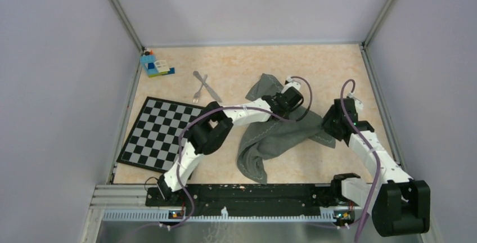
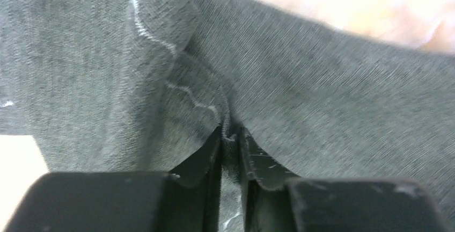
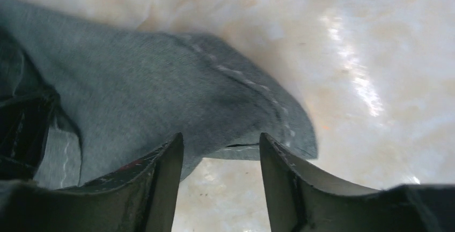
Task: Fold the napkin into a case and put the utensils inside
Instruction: Pick up the crumpled napkin from the center of the board.
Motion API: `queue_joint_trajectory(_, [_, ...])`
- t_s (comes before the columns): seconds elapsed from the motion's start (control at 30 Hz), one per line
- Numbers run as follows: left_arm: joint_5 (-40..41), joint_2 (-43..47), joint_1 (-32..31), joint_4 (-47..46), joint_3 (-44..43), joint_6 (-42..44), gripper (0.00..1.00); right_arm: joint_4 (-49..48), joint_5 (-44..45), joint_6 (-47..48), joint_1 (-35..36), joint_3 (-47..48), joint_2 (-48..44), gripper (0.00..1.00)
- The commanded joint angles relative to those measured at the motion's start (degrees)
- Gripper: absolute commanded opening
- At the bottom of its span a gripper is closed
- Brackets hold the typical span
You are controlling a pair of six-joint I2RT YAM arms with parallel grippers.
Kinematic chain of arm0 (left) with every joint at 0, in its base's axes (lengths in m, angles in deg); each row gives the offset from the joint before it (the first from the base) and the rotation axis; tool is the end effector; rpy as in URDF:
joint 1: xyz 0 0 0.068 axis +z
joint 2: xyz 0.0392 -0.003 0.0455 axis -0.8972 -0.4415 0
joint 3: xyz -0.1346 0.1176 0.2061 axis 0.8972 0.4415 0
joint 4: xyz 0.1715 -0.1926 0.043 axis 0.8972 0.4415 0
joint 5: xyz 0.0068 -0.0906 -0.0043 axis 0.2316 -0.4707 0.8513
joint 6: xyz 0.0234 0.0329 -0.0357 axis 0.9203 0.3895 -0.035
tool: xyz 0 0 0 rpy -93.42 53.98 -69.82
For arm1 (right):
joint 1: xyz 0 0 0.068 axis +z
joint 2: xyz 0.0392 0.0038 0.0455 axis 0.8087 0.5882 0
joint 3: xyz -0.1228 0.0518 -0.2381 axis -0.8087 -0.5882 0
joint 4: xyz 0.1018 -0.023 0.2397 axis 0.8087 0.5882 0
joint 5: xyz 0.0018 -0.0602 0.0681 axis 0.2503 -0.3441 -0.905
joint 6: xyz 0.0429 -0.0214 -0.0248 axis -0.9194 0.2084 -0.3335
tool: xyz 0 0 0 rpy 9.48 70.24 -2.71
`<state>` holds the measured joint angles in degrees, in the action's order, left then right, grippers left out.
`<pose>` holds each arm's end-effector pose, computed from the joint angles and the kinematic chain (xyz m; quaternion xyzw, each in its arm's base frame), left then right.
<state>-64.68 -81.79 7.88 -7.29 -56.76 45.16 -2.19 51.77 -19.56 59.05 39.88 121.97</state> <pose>0.2986 -0.4182 0.1587 0.2037 0.9009 -0.0797 0.3749 0.1893 0.0085 0.2029 0.3116 0.8944 0.0106 0.3206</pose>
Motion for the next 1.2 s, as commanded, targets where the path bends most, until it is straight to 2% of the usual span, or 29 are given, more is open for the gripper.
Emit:
queue_joint_trajectory(0.0, [-1.5,10.0,2.9,0.9,8.3,0.1,0.16,-7.8,-18.9,10.6,-0.2,-0.2,2.9,0.5])
queue_joint_trajectory(0.1, [-6.3,17.5,5.9,-0.7,14.8,0.6,0.1,-11.7,-28.7,13.9,0.6,-1.2,5.7,0.45])
queue_joint_trajectory(0.23, [-11.6,27.8,9.0,-2.0,24.0,1.3,0.05,-12.0,-30.1,15.3,5.7,-0.2,11.5,0.41])
queue_joint_trajectory(0.27, [-13.0,30.4,9.7,-2.5,26.3,1.3,0.0,-11.5,-29.4,15.4,7.8,0.6,12.9,0.4])
queue_joint_trajectory(0.47, [-14.2,46.4,15.5,-2.9,38.3,-1.8,0.0,-7.4,-34.3,18.2,25.9,6.5,23.0,0.41])
queue_joint_trajectory(0.6, [-14.5,55.6,20.6,-2.1,44.0,-3.5,0.0,-6.3,-37.4,17.8,34.5,8.7,23.8,0.41])
queue_joint_trajectory(0.67, [-13.9,58.4,22.2,-0.8,45.0,-3.9,0.0,-8.0,-37.4,16.6,34.5,8.7,20.8,0.45])
queue_joint_trajectory(0.77, [-11.8,61.0,24.1,3.4,44.6,-4.4,0.0,-9.1,-29.0,15.1,32.6,10.9,16.5,0.63])
queue_joint_trajectory(0.87, [-9.0,63.5,25.7,6.6,44.7,-5.6,0.0,-8.7,-23.6,13.9,26.9,16.9,18.2,0.7])
queue_joint_trajectory(1.0, [-8.1,65.0,26.2,8.3,45.7,-6.6,0.0,-11.1,-18.8,15.4,20.1,26.3,28.3,0.73])
queue_joint_trajectory(1.1, [-7.7,65.2,26.4,11.4,45.1,-8.1,0.0,-11.7,-17.2,18.1,19.0,36.6,38.8,0.73])
queue_joint_trajectory(1.17, [-6.2,66.6,26.5,13.0,45.0,-8.9,0.0,-12.4,-19.3,20.5,19.0,41.3,45.2,0.7])
